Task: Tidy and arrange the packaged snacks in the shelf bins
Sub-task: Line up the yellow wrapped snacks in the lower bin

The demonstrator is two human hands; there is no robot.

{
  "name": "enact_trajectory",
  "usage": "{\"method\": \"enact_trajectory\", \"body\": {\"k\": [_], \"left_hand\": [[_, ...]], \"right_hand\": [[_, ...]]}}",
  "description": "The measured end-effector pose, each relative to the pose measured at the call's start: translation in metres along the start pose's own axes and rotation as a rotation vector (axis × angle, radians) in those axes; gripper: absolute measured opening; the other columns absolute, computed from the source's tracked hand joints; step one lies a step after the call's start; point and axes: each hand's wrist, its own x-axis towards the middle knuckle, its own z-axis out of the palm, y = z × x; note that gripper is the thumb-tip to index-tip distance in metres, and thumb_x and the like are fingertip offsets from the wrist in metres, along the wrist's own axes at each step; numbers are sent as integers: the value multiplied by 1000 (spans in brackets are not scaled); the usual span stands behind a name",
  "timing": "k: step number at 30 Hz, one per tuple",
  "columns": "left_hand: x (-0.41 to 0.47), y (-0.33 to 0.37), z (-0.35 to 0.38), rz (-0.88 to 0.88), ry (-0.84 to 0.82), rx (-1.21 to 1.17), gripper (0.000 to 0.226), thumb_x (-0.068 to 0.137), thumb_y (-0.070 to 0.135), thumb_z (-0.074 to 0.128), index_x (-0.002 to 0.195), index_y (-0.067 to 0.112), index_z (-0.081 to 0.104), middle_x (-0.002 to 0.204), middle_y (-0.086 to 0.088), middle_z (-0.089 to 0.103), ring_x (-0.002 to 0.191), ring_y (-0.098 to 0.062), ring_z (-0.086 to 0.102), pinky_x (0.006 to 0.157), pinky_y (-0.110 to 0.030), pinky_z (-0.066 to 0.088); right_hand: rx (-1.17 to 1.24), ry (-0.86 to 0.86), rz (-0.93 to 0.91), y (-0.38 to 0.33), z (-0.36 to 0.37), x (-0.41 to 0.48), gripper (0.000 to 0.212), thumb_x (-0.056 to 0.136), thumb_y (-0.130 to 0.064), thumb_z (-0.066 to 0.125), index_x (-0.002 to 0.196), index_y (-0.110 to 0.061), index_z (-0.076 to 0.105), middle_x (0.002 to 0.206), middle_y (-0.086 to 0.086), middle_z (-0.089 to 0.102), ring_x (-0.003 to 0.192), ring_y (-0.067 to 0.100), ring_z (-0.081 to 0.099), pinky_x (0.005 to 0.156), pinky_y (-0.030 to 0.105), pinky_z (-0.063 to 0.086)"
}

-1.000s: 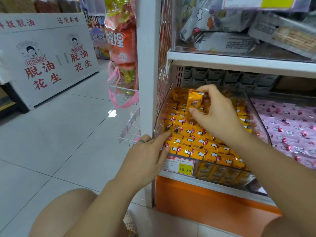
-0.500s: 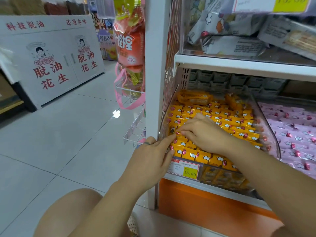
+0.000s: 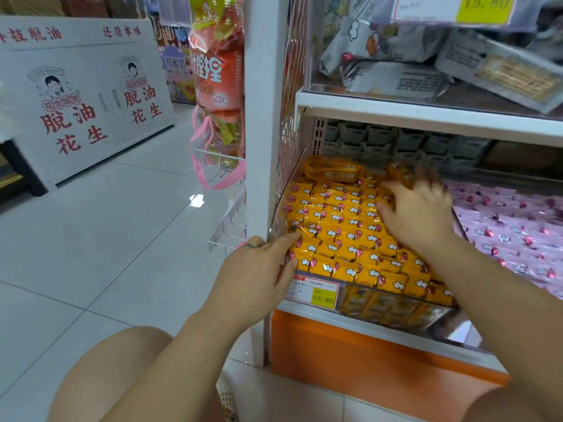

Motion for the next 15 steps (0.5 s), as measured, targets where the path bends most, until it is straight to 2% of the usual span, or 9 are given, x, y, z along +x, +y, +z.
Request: {"method": "enact_trajectory", "body": {"k": [2,4,10,12,14,15], "left_hand": [[0,1,0,-1,0,4,48,100,41,33,148,39,23,116,3,60,106,-15,51,79,-25,42],[1,2,-1,-9,-9,27,49,100,41,32,148,40,22,117,3,59,106,-14,51,81,-25,43],[-2,3,-4,1,14,61,48,100,42,34,147,41,24,114,4,60,102,-13,53,77,-24,44],[0,1,-5,67,60,104,44,98,38,46,141,36,40,97,4,66,86,-14,60,64,-23,46],[1,-2,-3,138,125,178,38,84,35,60,122,29,63,72,8,68,61,-12,61,46,-20,43],[2,-4,-1,158,163,216,37,79,38,61,114,28,68,68,9,68,55,-12,60,42,-20,42]], "right_hand": [[-74,-55,23,3,6,3,46,95,-48,43,137,-28,45,144,21,35,134,40,30,112,49,20],[-125,-56,22,2,8,4,47,96,-49,40,133,-23,50,135,21,44,128,38,36,110,47,21],[-147,-80,93,0,2,6,48,97,-51,34,121,-19,62,131,16,46,124,37,31,104,42,22],[-124,-50,97,-1,2,5,45,97,-48,37,119,-18,63,129,17,46,123,37,32,105,44,22],[-65,-40,95,-1,2,6,40,98,-42,39,119,-17,63,125,17,48,121,35,38,106,45,20],[-22,-33,91,-1,2,5,36,99,-37,40,119,-17,63,122,16,48,119,34,41,107,46,18]]}}
